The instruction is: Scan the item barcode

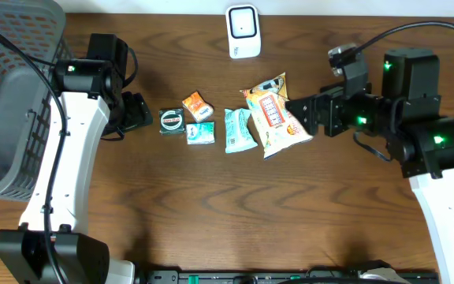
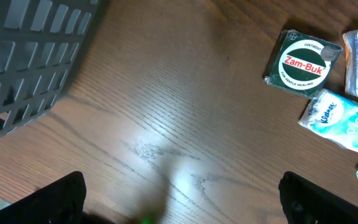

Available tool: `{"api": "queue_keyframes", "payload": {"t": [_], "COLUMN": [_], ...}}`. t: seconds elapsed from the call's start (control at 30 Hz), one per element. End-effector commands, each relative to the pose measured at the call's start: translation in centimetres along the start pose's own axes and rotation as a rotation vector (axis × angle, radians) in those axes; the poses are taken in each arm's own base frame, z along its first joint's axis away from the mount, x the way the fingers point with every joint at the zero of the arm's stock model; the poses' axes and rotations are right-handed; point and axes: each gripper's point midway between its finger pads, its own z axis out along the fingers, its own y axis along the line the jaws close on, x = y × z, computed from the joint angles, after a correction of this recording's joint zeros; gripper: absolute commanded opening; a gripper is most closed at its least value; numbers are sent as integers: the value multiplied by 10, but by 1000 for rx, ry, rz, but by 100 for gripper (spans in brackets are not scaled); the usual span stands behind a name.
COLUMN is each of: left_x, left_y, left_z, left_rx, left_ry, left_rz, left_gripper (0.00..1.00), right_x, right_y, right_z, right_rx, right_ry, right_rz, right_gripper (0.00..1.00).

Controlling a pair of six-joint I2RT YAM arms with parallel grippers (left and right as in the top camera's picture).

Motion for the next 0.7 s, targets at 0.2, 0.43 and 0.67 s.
{"api": "queue_keyframes", "payload": {"t": [0.2, 0.43, 0.67], "left_x": [0, 0, 0], "left_y": [3, 3, 3], "left_z": [3, 3, 3], "left_rx": [-14, -14, -14], "left_ry": [7, 7, 7], "left_rz": [-9, -9, -10], "left_gripper": [97, 98, 98], "right_x": [6, -5, 33], "right_y": [-42, -66, -107], "right_z": [88, 131, 192], "right_rx": [120, 236, 339], "right_ry": [96, 125, 263], "right_rz": [147, 196, 194], "right_gripper": [1, 1, 1]}}
